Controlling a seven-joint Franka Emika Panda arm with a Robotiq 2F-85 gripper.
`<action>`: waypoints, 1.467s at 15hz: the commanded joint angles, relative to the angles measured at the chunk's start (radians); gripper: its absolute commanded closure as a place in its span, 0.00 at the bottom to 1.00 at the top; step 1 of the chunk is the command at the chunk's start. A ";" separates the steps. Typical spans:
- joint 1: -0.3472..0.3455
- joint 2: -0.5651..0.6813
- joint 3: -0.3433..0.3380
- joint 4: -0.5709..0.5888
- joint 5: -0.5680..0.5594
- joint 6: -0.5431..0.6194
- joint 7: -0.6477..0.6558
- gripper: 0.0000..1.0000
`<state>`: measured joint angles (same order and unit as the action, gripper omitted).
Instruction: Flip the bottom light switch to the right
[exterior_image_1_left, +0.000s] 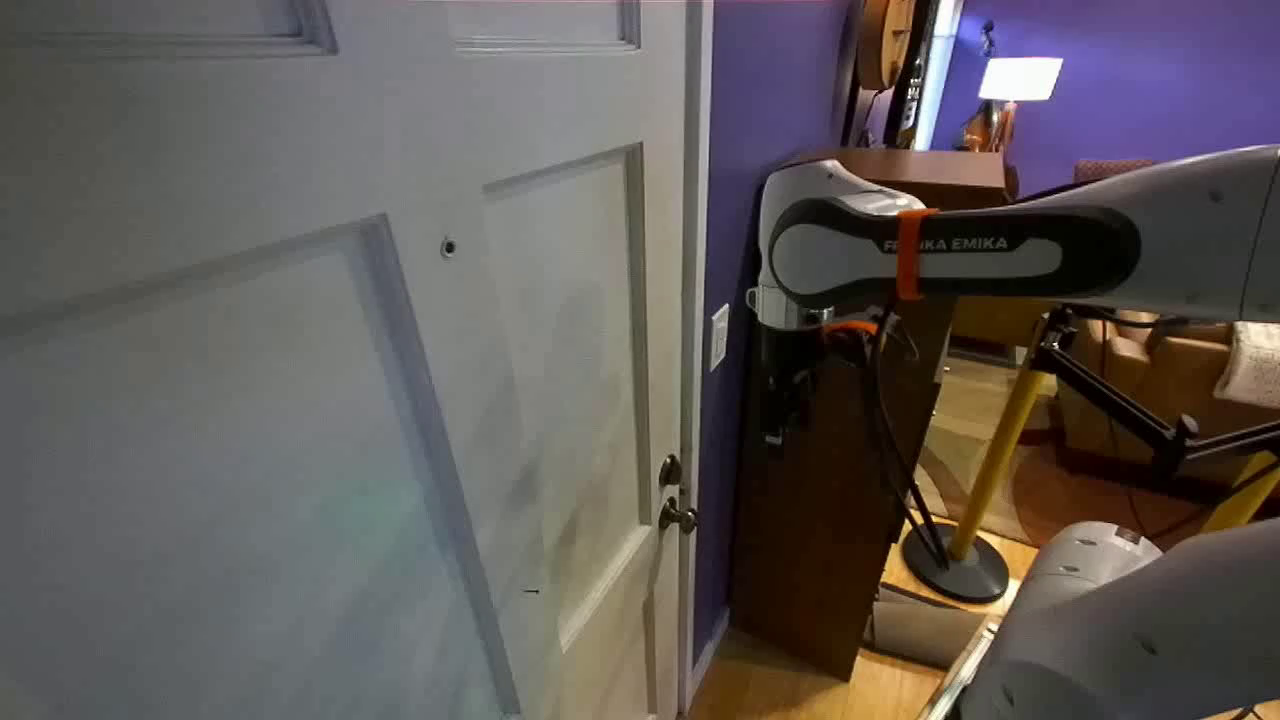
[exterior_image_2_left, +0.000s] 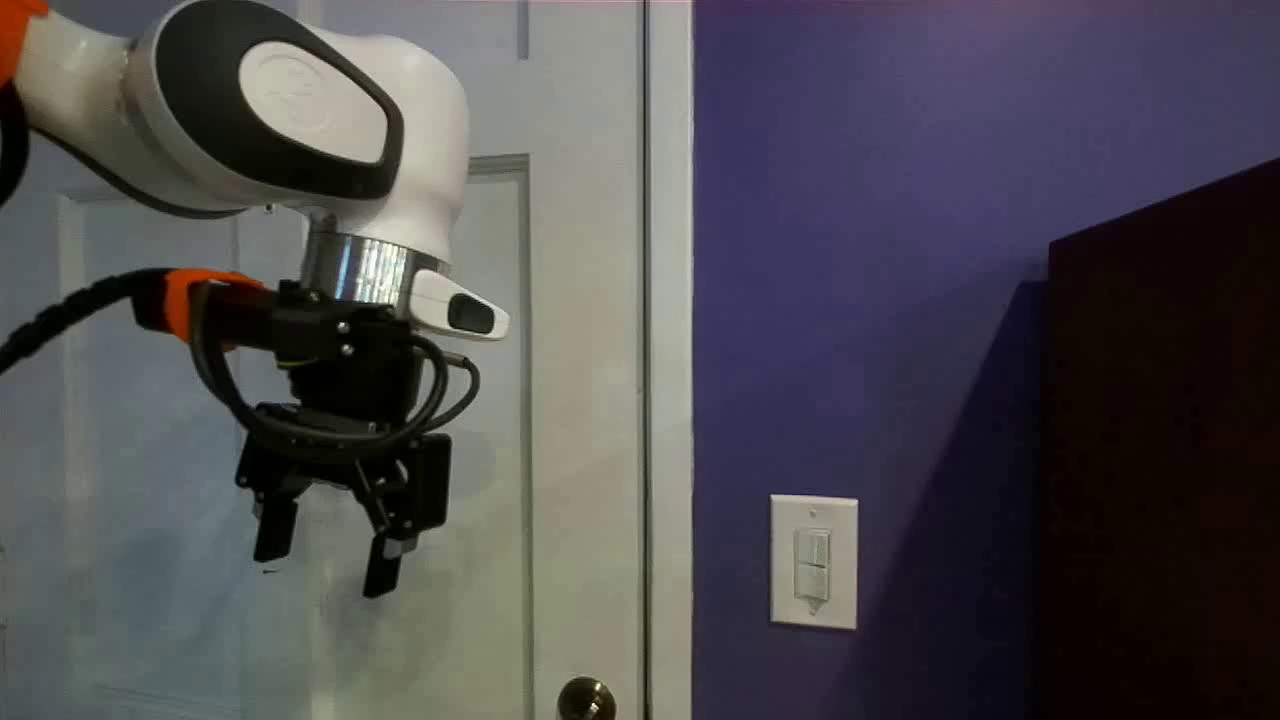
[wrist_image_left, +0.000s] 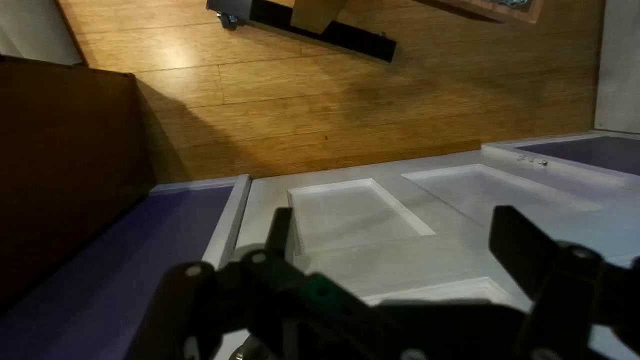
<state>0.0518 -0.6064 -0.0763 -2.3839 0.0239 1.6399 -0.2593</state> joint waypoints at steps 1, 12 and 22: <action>-0.004 0.001 0.003 0.002 0.002 -0.002 -0.001 0.00; -0.065 0.036 -0.026 -0.016 0.001 0.074 0.077 0.00; -0.206 0.152 -0.102 -0.096 0.078 0.547 0.292 0.00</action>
<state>-0.1285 -0.4864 -0.1808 -2.4634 0.0589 2.0873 -0.0512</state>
